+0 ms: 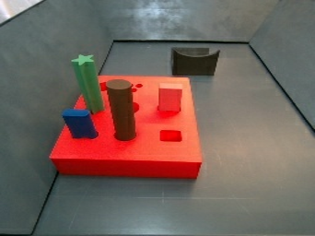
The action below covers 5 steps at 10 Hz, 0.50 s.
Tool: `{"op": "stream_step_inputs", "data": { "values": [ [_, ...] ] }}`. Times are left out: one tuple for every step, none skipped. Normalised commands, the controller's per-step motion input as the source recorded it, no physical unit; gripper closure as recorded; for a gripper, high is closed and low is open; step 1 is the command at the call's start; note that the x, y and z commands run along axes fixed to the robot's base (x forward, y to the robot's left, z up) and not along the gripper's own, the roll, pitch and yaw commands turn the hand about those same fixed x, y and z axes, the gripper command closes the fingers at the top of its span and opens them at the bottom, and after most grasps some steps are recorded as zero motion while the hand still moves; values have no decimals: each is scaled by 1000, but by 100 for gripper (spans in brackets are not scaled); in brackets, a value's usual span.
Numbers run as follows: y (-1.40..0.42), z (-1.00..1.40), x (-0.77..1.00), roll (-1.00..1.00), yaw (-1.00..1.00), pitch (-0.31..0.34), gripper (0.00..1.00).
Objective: Pick up the arch object. Move up. Rotate the arch object. Move to above the board. Insert the arch object.
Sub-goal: Move to above the board, then insert the arch object.
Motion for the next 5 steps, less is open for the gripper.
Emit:
{"op": "stream_step_inputs", "data": {
  "values": [
    [-23, 17, 68, 24, 218, 151, 100],
    [503, -937, 134, 0, 611, -1, 100],
    [471, -934, 189, 11, 580, -23, 100],
    [443, -831, 354, 21, 463, -59, 100],
    [171, -837, 549, 0, 166, 0, 100]
  ]
}}
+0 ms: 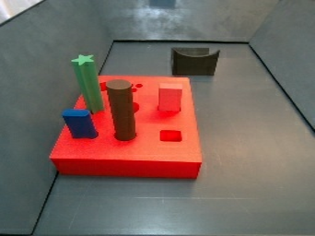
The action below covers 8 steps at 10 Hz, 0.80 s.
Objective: Pick up the arch object. Move up. Rotate the arch object. Move to above the board. Insert the arch object.
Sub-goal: Insert the arch object.
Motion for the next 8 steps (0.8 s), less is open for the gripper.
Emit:
{"op": "stream_step_inputs", "data": {
  "values": [
    [26, -851, 537, 0, 151, 0, 100],
    [0, -891, 437, 0, 71, 0, 100],
    [0, -883, 306, 64, -260, -11, 100],
    [120, -803, 94, 40, -380, 0, 100],
    [271, -820, 0, 14, -214, 0, 100],
    [331, -803, -103, 0, -46, -26, 100],
    [311, -709, -54, -46, 0, -61, 100],
    [71, -554, 20, -166, 63, -20, 100]
  ]
}}
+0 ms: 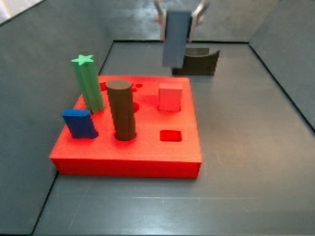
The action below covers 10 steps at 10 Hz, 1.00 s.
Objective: Pick up the arch object. Move up. Rotate the arch object. Move to above the board. Insert the arch object.
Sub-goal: Insert the arch object.
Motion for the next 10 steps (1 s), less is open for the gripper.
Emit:
{"op": "stream_step_inputs", "data": {
  "values": [
    [-37, -411, 106, -187, 46, 0, 100],
    [0, -391, 83, -224, 0, 0, 100],
    [83, -394, 0, -159, -49, 0, 100],
    [169, -206, 0, 0, 0, 0, 100],
    [40, -229, 0, -1, -46, 0, 100],
    [0, -271, 0, -64, -249, 0, 100],
    [-51, -211, 0, -136, -263, 0, 100],
    [0, -203, 0, -174, -209, 0, 100],
    [20, -246, -26, -134, -129, 0, 100],
    [166, -280, -217, -26, 0, 0, 100]
  ]
}}
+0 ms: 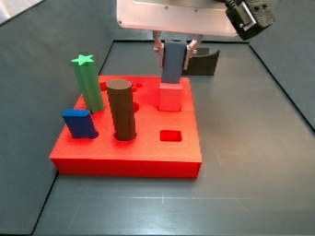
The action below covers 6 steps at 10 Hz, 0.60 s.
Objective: Pick up the arch object. Move up. Rotate the arch object. Move to above the board. Insert the arch object.
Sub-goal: Insert the arch object.
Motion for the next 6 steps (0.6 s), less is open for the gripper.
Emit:
{"op": "stream_step_inputs", "data": {
  "values": [
    [31, -340, -269, -59, 123, -17, 100],
    [0, -360, -166, -117, 183, -9, 100],
    [0, -557, -49, -41, 117, -56, 100],
    [0, -669, -77, 56, 91, -121, 100],
    [-143, -651, -143, 126, 131, -157, 100],
    [-103, -103, -63, -66, 60, -131, 100]
  ]
}}
